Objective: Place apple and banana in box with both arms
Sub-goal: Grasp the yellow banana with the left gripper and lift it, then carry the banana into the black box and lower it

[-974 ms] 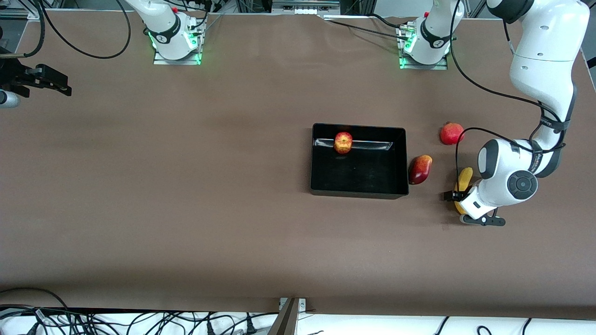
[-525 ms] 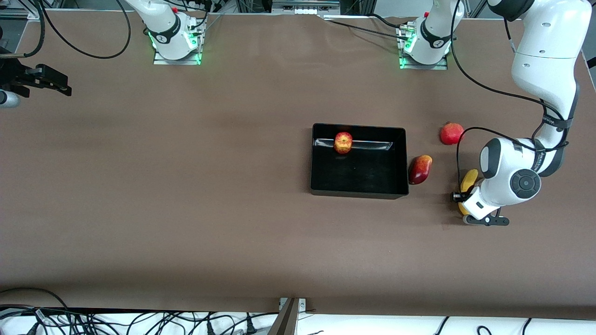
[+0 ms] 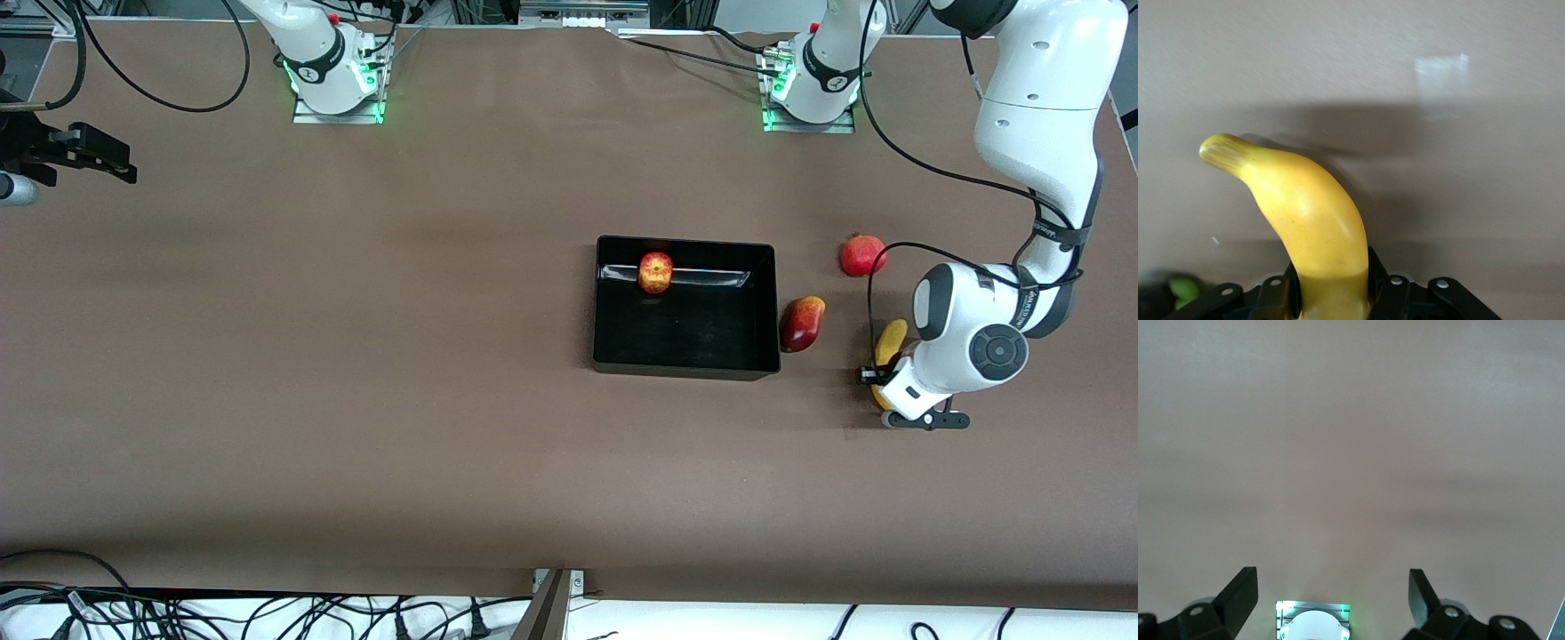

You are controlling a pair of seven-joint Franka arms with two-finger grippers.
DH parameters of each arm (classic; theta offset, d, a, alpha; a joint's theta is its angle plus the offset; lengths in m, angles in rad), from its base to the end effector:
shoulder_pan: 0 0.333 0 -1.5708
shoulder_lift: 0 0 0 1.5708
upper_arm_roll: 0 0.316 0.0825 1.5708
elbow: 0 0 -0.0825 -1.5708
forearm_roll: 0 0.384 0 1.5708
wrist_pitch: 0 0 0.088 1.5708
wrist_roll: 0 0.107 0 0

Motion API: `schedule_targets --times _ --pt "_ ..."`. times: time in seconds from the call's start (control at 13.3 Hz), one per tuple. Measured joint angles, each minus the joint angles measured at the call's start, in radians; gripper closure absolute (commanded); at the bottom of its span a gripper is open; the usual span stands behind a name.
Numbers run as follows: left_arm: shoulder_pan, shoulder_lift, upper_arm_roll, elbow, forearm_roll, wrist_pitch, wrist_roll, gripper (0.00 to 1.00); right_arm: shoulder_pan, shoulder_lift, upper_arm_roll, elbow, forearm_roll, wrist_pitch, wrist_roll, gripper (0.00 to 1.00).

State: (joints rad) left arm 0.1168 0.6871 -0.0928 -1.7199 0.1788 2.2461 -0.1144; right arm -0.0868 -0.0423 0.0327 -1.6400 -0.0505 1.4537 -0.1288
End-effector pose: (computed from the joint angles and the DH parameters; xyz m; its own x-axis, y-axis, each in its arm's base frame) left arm 0.6527 0.0253 0.1772 0.9880 0.0375 -0.1499 0.0258 -0.9965 -0.0791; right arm 0.5258 -0.0340 0.6060 0.9865 0.0690 -0.1488 0.0746 -0.9967 0.0330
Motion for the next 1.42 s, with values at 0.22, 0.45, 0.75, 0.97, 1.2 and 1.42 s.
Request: schedule_targets --times 0.22,0.45,0.75,0.97,1.2,1.42 --pt "-0.055 -0.089 -0.029 0.007 -0.022 -0.152 -0.106 1.0 0.0 0.0 0.003 0.0 0.0 0.0 0.0 0.0" --pt "-0.104 -0.185 -0.046 0.01 -0.075 -0.271 -0.185 1.0 0.002 0.0 0.006 0.0 0.0 0.0 0.0 0.0" --pt "-0.153 -0.222 -0.054 0.01 -0.16 -0.29 -0.302 1.0 0.008 0.0 0.007 0.0 0.0 0.0 0.0 0.0" --pt "-0.172 -0.222 -0.118 0.007 -0.166 -0.313 -0.382 1.0 0.008 0.0 0.007 0.0 0.0 0.0 0.0 0.0" --pt "-0.195 -0.222 -0.172 0.007 -0.166 -0.322 -0.477 1.0 0.008 0.0 0.007 0.0 0.0 0.0 0.0 0.0" --pt "-0.206 -0.222 -0.183 0.002 -0.192 -0.322 -0.514 1.0 0.008 0.0 0.007 0.0 0.0 0.0 0.0 0.0"
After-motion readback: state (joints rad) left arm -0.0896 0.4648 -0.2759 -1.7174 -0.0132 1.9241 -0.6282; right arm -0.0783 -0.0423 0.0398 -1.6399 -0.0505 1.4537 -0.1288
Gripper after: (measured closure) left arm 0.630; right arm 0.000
